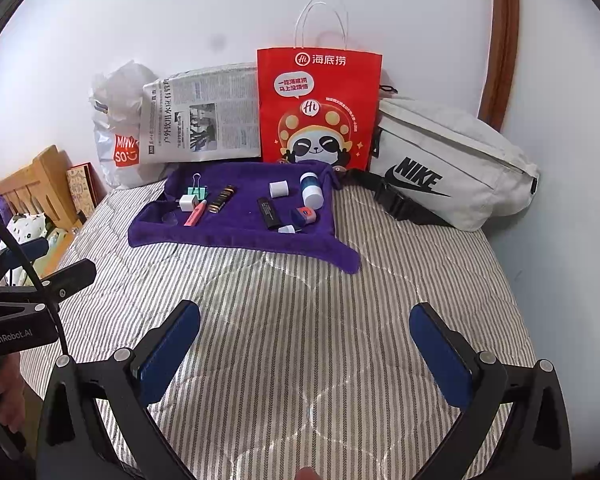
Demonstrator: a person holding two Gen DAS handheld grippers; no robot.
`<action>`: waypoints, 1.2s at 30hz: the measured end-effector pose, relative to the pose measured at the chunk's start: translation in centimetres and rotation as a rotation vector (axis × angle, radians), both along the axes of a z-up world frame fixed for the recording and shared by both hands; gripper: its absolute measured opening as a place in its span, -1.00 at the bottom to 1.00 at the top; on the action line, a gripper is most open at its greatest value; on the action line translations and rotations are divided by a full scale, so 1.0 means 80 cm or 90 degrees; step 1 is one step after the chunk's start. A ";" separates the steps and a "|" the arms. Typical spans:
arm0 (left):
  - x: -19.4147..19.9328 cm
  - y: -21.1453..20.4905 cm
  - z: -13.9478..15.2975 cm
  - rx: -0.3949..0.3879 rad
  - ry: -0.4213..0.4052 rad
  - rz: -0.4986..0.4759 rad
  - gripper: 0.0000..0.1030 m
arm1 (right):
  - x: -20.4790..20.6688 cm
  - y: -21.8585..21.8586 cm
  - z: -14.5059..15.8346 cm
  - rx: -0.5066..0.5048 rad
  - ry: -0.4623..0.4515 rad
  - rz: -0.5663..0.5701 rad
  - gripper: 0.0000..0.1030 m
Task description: Organize rigid objects
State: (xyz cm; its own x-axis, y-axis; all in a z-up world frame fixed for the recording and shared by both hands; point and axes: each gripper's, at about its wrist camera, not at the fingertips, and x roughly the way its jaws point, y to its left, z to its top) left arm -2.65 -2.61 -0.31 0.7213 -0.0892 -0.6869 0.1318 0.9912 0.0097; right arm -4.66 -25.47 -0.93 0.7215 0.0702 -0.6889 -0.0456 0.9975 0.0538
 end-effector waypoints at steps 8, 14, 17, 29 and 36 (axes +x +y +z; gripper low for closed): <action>-0.001 0.003 0.001 0.002 -0.002 -0.002 0.96 | 0.000 0.001 0.000 -0.001 0.000 0.000 1.00; -0.001 0.006 0.002 0.002 -0.001 -0.004 0.96 | 0.000 0.002 0.000 -0.002 0.001 0.001 1.00; 0.000 0.006 0.002 0.002 -0.001 -0.005 0.96 | -0.001 0.002 0.000 -0.002 0.000 0.000 1.00; 0.000 0.008 0.002 0.002 -0.001 -0.004 0.96 | -0.001 0.003 -0.001 -0.003 0.000 0.001 1.00; 0.000 0.008 0.002 0.002 -0.001 -0.005 0.96 | -0.001 0.002 -0.001 -0.002 0.000 0.002 1.00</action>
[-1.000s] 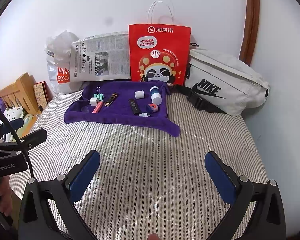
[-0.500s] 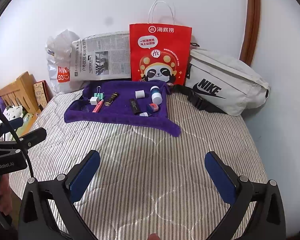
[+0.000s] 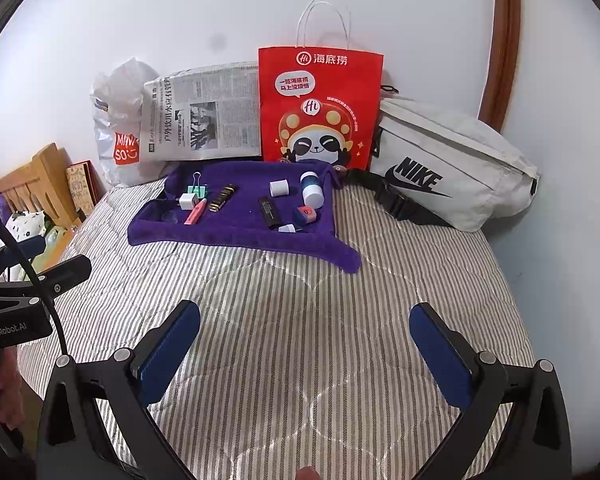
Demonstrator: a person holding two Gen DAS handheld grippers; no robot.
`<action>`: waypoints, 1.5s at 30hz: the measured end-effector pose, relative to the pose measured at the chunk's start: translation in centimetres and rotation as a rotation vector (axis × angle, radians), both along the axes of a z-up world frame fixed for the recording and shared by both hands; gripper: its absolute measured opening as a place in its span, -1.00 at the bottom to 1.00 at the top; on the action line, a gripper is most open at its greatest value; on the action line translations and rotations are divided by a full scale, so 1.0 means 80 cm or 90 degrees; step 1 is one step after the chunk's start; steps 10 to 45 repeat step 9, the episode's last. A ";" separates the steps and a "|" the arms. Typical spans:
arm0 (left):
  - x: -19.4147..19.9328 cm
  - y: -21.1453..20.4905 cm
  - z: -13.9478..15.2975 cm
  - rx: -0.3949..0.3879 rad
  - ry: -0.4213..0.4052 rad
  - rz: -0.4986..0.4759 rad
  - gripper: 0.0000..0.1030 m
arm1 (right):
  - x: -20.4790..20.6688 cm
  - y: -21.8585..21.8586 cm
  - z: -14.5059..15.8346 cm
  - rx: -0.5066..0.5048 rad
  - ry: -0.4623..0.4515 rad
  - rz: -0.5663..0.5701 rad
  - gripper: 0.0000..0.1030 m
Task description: Organize rigid objects
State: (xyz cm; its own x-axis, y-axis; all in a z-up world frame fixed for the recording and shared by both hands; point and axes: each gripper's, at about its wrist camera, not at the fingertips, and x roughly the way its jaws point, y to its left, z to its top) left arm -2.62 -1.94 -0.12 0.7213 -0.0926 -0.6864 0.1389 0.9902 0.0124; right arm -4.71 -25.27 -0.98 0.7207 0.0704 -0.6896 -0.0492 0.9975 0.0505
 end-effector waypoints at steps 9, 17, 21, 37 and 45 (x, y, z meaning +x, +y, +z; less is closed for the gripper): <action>-0.003 0.002 0.001 -0.011 -0.008 0.000 0.96 | 0.001 -0.002 -0.003 -0.001 0.002 0.005 1.00; -0.003 0.002 0.001 -0.011 -0.008 0.000 0.96 | 0.001 -0.002 -0.003 -0.001 0.002 0.005 1.00; -0.003 0.002 0.001 -0.011 -0.008 0.000 0.96 | 0.001 -0.002 -0.003 -0.001 0.002 0.005 1.00; -0.003 0.002 0.001 -0.011 -0.008 0.000 0.96 | 0.001 -0.002 -0.003 -0.001 0.002 0.005 1.00; -0.003 0.002 0.001 -0.011 -0.008 0.000 0.96 | 0.001 -0.002 -0.003 -0.001 0.002 0.005 1.00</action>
